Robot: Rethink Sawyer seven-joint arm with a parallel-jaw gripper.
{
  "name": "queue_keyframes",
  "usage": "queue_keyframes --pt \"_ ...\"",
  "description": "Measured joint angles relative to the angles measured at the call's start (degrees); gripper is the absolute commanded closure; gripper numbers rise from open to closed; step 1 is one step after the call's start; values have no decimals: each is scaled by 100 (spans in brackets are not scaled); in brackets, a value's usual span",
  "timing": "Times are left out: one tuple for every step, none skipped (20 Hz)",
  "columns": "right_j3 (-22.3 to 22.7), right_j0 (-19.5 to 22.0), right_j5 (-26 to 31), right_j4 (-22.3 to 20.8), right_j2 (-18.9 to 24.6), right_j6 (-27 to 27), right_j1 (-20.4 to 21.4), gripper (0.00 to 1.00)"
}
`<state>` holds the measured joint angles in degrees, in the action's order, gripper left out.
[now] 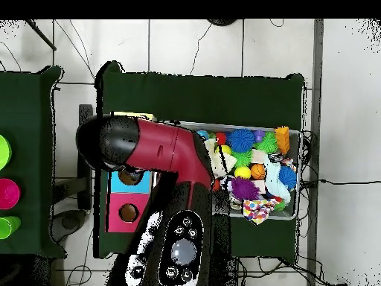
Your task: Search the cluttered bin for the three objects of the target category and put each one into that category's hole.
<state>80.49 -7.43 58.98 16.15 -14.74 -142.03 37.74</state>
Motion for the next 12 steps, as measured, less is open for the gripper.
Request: queue_keyframes --pt "0 0 0 -5 0 0 0 100" --pt "-1 0 0 -9 -1 0 1 100" --pt "-1 -1 0 -64 -2 0 1 100" --pt "-1 -2 0 -88 -2 0 1 100" --pt "-3 -10 0 -157 -7 0 0 100" --pt "-11 -27 0 -237 -28 0 -1 100" --pt "-18 -44 0 -318 -49 0 -2 100" --pt "-32 -74 -1 -412 -85 0 -4 100" --pt "-46 -111 0 -511 -125 0 -5 100" --pt "-51 -142 0 -574 -155 0 -5 100" --pt "-57 -172 0 -637 -185 0 -4 100" --pt "-63 -203 0 -700 -215 0 -3 100"
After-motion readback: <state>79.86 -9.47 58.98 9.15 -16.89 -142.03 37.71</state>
